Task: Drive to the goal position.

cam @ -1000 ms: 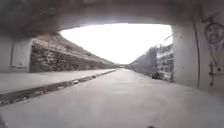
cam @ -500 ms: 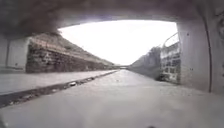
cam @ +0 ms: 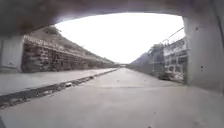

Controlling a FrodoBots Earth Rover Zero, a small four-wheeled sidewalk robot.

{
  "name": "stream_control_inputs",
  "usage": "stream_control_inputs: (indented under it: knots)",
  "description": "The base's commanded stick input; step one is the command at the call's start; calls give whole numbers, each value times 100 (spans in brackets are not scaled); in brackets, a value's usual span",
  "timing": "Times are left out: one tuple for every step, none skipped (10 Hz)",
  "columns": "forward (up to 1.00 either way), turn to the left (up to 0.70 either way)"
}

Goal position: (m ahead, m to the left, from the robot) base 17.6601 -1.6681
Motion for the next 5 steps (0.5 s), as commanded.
stream_control_inputs:
  knots:
    - [70, 0]
    - [70, 0]
    - [70, 0]
    - [70, 0]
    - [70, 0]
